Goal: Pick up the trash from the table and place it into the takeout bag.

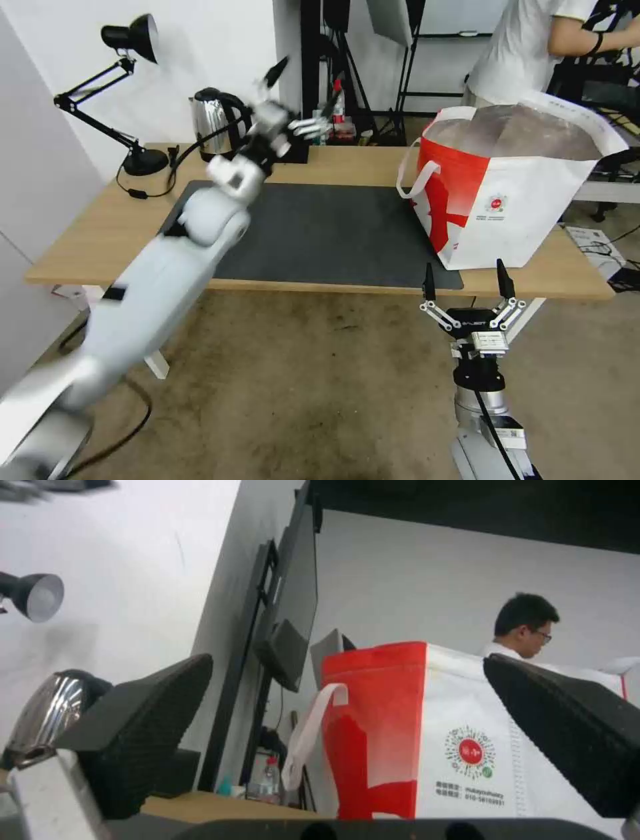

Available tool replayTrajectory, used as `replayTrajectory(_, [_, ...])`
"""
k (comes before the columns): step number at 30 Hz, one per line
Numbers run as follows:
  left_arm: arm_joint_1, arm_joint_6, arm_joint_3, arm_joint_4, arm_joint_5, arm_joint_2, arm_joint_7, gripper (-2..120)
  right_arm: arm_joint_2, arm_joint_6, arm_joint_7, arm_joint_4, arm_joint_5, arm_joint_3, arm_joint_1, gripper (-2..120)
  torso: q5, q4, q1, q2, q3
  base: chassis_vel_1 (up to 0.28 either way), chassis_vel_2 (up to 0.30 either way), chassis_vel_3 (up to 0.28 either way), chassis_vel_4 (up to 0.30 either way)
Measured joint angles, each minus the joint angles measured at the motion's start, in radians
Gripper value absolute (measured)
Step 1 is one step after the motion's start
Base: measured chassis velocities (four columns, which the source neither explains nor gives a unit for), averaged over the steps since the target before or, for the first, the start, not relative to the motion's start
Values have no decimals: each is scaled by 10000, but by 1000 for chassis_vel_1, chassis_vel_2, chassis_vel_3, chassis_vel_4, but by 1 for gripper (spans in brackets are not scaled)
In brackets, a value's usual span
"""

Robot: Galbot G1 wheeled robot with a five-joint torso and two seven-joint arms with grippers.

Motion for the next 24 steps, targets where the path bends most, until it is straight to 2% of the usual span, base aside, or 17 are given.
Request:
replayTrajectory(2, [986,-2,-769,-644,25,185,0,100,0,0,0,0,0,0,-1,100,0,-6,0,1,0,0,0,0,0])
replayTrajectory(3, [986,-2,-769,-644,25,185,0,100,0,0,0,0,0,0,-1,100,0,-6,0,1,0,0,0,0,0])
replayTrajectory(7, [3036,-25,-2442,-1743,157,283,31,100,0,0,1,0,0,2,0,100,3,-3,0,1,0,0,0,0,0])
replayTrajectory(8, [3036,-25,-2442,-1743,157,283,31,100,0,0,1,0,0,2,0,100,3,-3,0,1,0,0,0,0,0])
replayTrajectory(11, [4760,-300,-3552,-2527,391,0,48,100,0,-1,0,0,0,0,0,100,2,-4,0,1,0,0,0,0,0])
replayTrajectory(12, [4760,-300,-3552,-2527,391,0,48,100,0,-1,0,0,0,0,0,100,2,-4,0,1,0,0,0,0,0])
replayTrajectory(16, [6831,-869,-4561,-3391,859,-853,60,100,0,0,-1,0,0,0,-1,100,0,0,-1,1,0,0,0,0,0])
replayTrajectory(17, [6831,-869,-4561,-3391,859,-853,60,100,0,0,-1,0,0,0,-1,100,0,0,-1,1,0,0,0,0,0])
replayTrajectory(21, [8438,-1604,-4870,-3865,1344,-1739,66,100,0,0,0,0,0,0,0,100,3,-2,-1,1,1,0,0,0,0])
replayTrajectory(22, [8438,-1604,-4870,-3865,1344,-1739,66,100,0,0,0,0,0,0,0,100,3,-2,-1,1,1,0,0,0,0])
replayTrajectory(24, [9013,-1905,-4886,-3999,1726,-2196,71,100,0,0,1,0,0,3,0,100,3,-3,-1,1,1,0,0,0,0])
